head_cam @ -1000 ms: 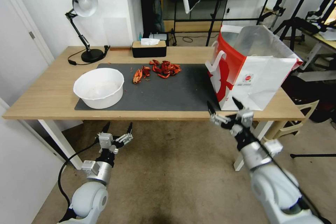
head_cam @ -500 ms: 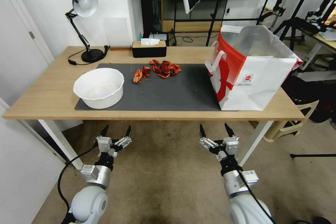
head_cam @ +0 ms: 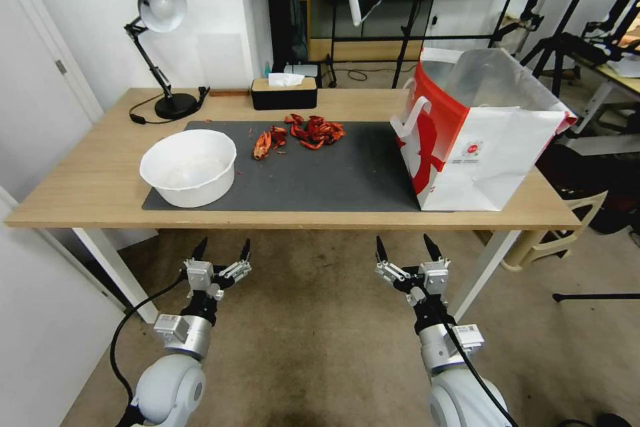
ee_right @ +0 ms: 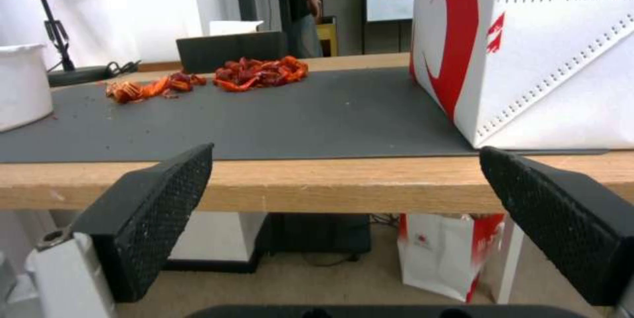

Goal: Close the takeout container lid, then place the container into the takeout bag.

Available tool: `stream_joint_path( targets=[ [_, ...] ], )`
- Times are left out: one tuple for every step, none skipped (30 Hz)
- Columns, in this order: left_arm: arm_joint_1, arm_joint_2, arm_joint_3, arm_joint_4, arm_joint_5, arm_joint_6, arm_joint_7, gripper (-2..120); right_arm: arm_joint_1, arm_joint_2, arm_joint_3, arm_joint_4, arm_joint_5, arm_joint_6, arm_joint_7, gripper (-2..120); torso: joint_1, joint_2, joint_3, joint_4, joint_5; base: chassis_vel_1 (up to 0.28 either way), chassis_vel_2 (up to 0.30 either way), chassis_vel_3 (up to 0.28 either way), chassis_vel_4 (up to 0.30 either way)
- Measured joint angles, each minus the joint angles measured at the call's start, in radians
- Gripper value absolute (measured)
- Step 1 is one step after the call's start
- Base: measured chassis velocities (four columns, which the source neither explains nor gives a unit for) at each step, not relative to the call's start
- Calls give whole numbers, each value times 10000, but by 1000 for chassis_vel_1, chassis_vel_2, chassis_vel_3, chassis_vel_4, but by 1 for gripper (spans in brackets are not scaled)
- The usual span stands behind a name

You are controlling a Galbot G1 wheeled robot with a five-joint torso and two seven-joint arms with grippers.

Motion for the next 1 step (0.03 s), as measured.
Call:
stream_joint_path(
  targets=[
    [-1,0,0,0,0,0,1,100,1,-1,1,2,3,-2,-1,100,0,0,0,0,0,0,0,0,0]
  ],
)
